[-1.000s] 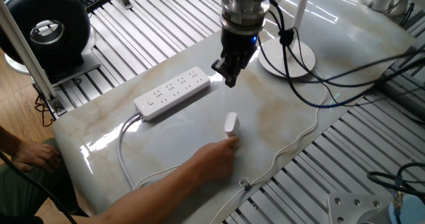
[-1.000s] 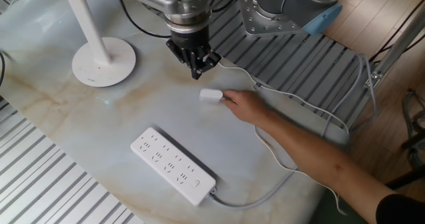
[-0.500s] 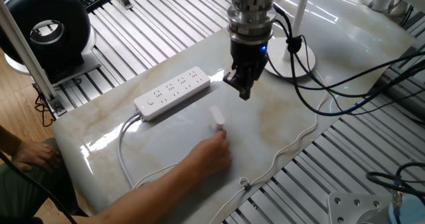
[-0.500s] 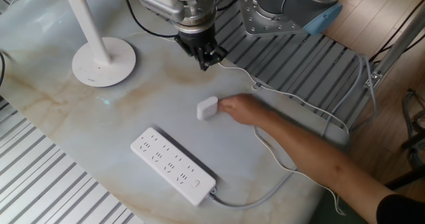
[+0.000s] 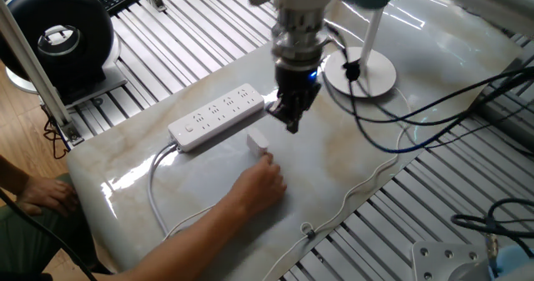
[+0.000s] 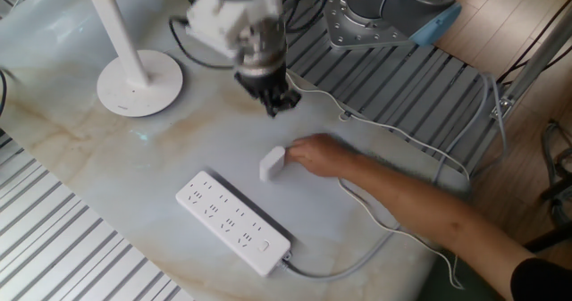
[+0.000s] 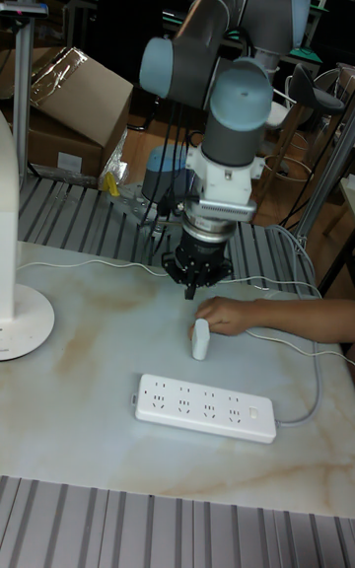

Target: Plug in the power cord of the desk lamp, turn on the socket, and light up the desk lamp

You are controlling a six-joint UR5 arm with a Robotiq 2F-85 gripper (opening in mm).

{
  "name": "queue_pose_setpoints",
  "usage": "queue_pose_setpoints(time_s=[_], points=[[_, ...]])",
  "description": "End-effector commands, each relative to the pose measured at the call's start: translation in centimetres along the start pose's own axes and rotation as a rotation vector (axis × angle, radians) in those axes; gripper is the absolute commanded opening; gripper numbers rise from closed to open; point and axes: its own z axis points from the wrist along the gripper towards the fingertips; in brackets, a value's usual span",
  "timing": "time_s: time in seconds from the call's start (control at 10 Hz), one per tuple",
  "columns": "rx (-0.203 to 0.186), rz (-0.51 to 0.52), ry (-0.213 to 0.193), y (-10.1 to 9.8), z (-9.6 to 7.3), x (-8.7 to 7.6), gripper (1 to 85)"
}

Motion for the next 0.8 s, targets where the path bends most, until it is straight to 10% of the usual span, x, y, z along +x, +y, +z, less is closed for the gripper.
queue_pose_setpoints(time_s=[0.0,0.4,0.7], points=[[-0.022,0.021,-0.016,1.6,1.9,-2.0,1.0],[-0.034,0.024,-0.001,1.9,0.5,-2.7,3.7],[-0.06,-0.028,-0.004,2.3,0.6,-3.3,22.7]])
